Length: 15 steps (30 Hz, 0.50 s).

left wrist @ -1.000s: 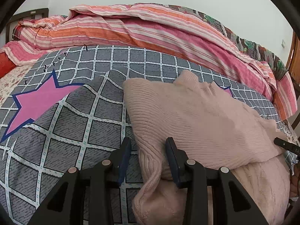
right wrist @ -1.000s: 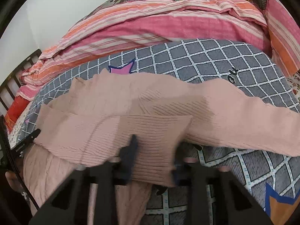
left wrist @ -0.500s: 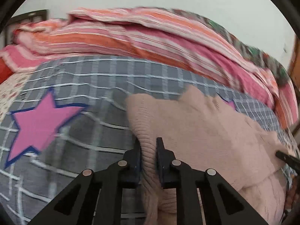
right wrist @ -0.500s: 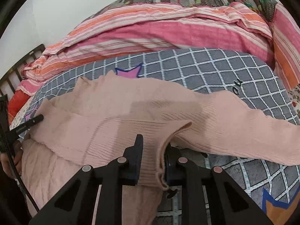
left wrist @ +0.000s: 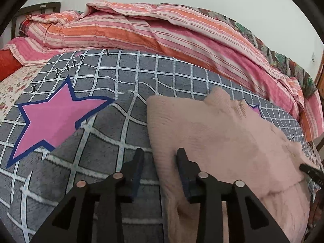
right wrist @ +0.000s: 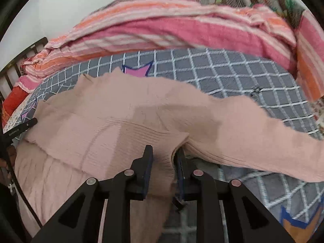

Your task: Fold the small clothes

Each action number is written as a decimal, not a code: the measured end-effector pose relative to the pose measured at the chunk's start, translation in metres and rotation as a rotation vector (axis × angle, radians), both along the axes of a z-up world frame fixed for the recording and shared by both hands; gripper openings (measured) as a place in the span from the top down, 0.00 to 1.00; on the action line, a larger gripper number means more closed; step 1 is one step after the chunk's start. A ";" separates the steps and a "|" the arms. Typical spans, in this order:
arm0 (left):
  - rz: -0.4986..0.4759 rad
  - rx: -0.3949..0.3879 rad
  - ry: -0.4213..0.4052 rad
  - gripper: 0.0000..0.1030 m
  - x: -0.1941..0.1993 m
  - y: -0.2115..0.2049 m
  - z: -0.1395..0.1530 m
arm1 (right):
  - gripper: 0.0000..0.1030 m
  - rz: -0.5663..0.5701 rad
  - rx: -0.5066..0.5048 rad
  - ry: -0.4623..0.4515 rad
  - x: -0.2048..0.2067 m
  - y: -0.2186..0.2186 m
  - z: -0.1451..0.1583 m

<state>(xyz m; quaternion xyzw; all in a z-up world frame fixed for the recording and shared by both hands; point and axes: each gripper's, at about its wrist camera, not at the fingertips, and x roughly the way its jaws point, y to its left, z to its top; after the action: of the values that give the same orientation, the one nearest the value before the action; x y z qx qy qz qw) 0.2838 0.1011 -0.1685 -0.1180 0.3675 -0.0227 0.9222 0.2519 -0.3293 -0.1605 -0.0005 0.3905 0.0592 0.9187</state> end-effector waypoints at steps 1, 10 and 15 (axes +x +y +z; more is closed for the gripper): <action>-0.009 0.006 -0.001 0.58 -0.003 -0.002 0.000 | 0.61 -0.024 -0.009 -0.007 -0.005 -0.008 0.002; -0.027 0.066 -0.029 0.46 -0.016 -0.009 -0.003 | 0.37 -0.218 0.022 -0.070 -0.046 -0.100 0.018; -0.020 0.092 -0.035 0.43 -0.016 -0.013 -0.003 | 0.32 -0.323 0.098 -0.051 -0.059 -0.154 0.010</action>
<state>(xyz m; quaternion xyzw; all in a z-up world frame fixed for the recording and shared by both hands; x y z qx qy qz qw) 0.2681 0.0882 -0.1713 -0.0714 0.3529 -0.0170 0.9328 0.1930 -0.4832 -0.1502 0.1057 0.3585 -0.0701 0.9249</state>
